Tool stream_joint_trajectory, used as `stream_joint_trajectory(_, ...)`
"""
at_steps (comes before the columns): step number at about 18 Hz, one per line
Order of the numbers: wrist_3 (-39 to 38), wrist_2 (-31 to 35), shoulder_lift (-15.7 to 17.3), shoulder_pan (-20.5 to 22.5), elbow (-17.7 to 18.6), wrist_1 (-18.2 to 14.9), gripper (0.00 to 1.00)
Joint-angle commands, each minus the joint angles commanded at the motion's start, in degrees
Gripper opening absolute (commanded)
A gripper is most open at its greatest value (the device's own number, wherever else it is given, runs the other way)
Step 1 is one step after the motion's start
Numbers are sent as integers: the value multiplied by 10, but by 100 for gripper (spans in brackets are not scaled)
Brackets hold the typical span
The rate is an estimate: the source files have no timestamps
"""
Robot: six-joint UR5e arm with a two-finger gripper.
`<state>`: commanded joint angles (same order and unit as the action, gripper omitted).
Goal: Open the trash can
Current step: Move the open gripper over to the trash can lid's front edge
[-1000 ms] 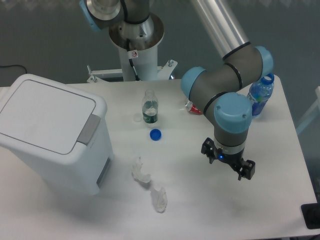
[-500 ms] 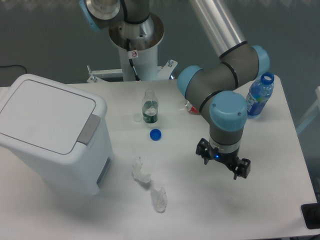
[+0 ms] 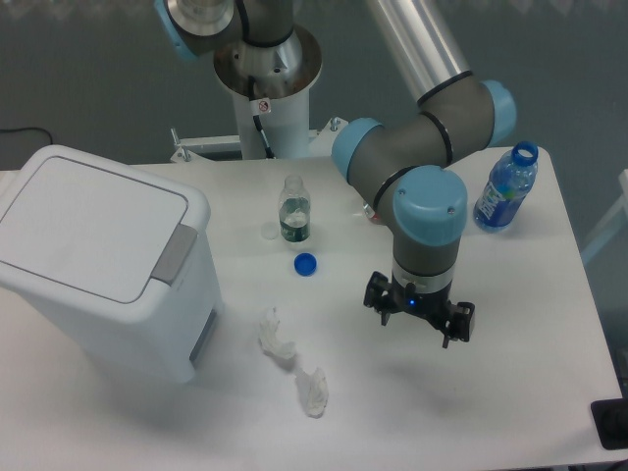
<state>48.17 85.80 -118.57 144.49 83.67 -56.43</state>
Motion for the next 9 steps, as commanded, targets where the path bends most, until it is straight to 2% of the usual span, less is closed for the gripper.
stream_joint_trajectory(1,-9,-7,4,0,0,0,96)
stream_joint_trajectory(2,-23,-12,11,0,0,-1,83)
stream_joint_trajectory(3,-44,-20,19,-1,2,-2,68)
stream_joint_trajectory(4,-63,-33,25,-2,2,-3,47)
stream_joint_trajectory(5,-80,-46,27,-3,2,-3,33)
stream_joint_trajectory(9,-152,-76,47,-19,2,-3,7)
